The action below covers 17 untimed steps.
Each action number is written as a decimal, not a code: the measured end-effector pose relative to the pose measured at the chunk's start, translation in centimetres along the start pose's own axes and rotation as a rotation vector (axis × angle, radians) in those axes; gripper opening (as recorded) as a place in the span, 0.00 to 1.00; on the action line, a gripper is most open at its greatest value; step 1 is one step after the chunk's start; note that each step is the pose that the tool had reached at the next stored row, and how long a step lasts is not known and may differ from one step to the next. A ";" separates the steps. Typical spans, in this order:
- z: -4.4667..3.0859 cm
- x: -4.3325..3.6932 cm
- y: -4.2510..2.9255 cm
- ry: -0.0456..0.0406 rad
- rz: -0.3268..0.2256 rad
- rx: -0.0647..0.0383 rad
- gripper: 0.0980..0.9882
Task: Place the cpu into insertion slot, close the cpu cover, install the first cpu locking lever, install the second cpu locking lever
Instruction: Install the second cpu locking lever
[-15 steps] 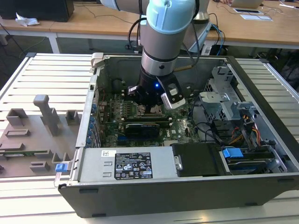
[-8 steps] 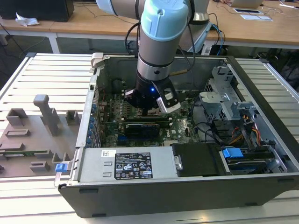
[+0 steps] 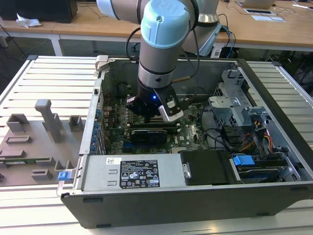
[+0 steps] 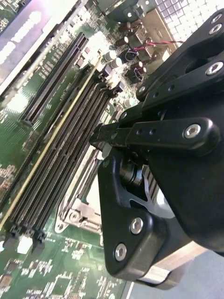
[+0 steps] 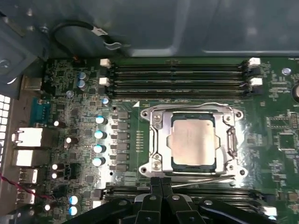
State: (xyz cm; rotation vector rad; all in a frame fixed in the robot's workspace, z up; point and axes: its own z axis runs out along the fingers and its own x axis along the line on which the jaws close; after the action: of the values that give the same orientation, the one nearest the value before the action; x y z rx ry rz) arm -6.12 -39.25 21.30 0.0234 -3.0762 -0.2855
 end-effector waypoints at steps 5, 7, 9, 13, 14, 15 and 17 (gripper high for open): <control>0.39 0.88 -0.06 0.0012 -0.008 -0.009 0.01; 0.53 1.00 -0.09 0.0016 -0.010 -0.011 0.01; 0.64 1.04 -0.11 0.0021 -0.013 -0.014 0.01; 0.96 1.16 -0.15 0.0028 -0.018 -0.020 0.01; 1.00 1.19 -0.14 0.0030 -0.019 -0.021 0.01; 1.04 1.22 -0.12 0.0033 -0.021 -0.023 0.01; 1.11 1.25 -0.02 0.0040 -0.024 -0.027 0.01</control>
State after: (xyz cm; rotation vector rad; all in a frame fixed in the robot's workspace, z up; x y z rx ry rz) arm -7.43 -39.09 20.27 0.0605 -3.0695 -0.3277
